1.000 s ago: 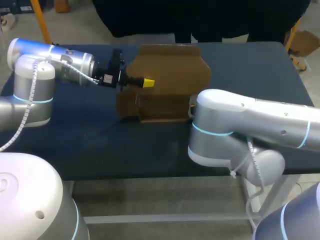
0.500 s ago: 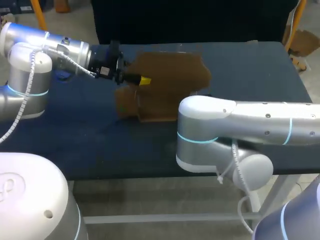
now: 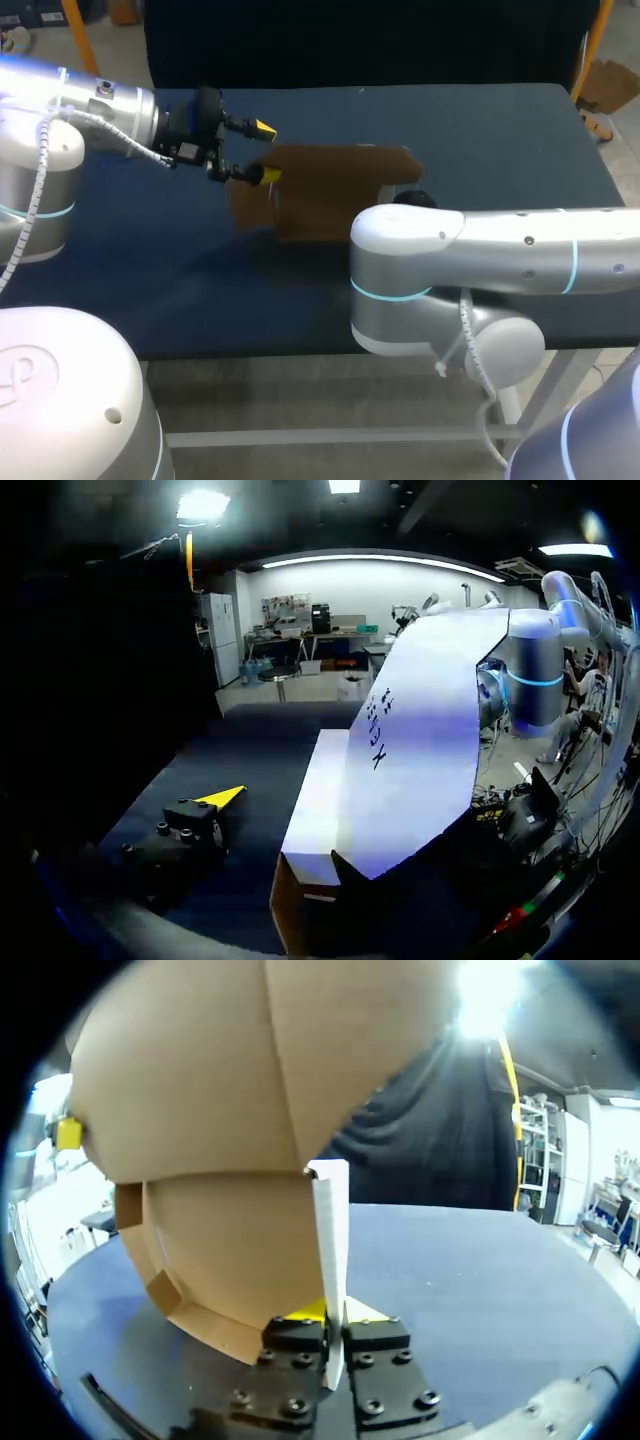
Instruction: Assemble the packaging by folding the flat box into shape, placing the metal phone stand inside, and closing the box properly
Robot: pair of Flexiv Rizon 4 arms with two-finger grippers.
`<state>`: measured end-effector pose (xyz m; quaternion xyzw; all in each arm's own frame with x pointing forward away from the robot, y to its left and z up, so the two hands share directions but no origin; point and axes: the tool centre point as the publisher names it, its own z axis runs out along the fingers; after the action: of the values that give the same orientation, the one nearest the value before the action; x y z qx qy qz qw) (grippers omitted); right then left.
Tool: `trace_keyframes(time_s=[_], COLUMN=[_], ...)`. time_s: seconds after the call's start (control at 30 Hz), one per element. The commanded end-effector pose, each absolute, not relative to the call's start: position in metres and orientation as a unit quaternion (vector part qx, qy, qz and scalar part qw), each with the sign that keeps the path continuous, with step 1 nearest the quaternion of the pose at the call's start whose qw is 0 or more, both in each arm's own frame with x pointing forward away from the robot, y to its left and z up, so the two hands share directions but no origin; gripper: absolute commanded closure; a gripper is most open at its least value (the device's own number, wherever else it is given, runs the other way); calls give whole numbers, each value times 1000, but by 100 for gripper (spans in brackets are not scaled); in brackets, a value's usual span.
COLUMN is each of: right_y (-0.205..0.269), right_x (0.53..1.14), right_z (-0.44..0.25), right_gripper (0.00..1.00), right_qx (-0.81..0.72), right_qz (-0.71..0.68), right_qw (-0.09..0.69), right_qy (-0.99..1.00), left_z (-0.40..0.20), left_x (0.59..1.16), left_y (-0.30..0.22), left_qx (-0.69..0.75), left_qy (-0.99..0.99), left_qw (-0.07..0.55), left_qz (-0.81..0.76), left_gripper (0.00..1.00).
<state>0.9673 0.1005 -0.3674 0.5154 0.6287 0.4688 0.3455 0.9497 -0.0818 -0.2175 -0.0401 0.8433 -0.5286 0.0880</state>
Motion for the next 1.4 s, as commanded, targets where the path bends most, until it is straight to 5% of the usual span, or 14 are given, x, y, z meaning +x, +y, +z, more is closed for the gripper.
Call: trace_keyframes(time_s=[0.03, 0.77, 1.4], right_y=[91, 87, 94], right_x=[966, 972, 982], right_z=[-360, -354, -355], right_gripper=[100, 100, 100], right_qx=[497, 444, 433], right_qz=[492, 555, 537], right_qw=[316, 180, 68], right_qy=[642, 680, 721], left_z=[-211, -184, -174], left_x=[935, 922, 926], left_y=[-68, -12, 8], left_qx=[-62, -64, -36], left_qy=[839, 860, 886], left_qw=[126, 179, 165], left_qz=[-525, -473, -432], left_gripper=[0, 0, 0])
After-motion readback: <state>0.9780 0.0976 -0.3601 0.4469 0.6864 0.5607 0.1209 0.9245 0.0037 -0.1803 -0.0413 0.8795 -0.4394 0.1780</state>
